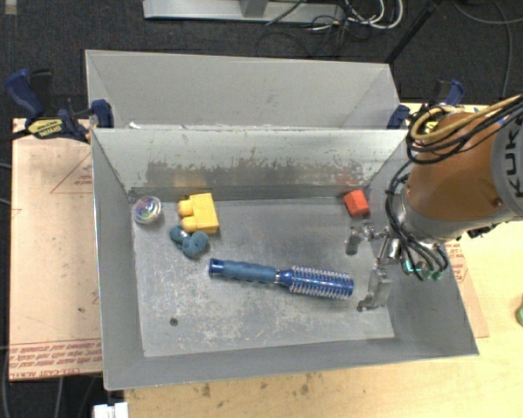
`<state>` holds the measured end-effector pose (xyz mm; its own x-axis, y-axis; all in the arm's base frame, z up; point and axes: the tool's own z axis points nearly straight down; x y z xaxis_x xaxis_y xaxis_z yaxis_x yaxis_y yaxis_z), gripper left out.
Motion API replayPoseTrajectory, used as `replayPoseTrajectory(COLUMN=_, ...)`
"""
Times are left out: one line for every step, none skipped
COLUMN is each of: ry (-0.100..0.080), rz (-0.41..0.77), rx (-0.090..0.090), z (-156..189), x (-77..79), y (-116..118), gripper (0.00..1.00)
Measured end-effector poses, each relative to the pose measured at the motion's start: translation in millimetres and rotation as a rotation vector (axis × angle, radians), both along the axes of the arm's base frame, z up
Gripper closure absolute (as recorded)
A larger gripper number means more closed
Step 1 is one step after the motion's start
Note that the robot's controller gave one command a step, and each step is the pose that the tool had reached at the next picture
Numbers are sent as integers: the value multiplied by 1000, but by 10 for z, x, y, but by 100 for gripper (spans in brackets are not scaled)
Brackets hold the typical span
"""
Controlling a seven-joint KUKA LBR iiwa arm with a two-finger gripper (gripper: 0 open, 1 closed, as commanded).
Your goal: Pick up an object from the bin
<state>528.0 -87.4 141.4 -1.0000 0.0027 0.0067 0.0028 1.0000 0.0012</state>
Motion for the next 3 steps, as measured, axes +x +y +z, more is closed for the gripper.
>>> replayPoseTrajectory(ry=0, rz=-75, rx=4, z=-754, x=-230, y=876, gripper=0)
replayPoseTrajectory(ry=-6, rz=-81, rx=-1, z=-723, x=-212, y=821, gripper=100)
replayPoseTrajectory(ry=-16, rz=-83, rx=0, z=881, x=6, y=858, gripper=100)
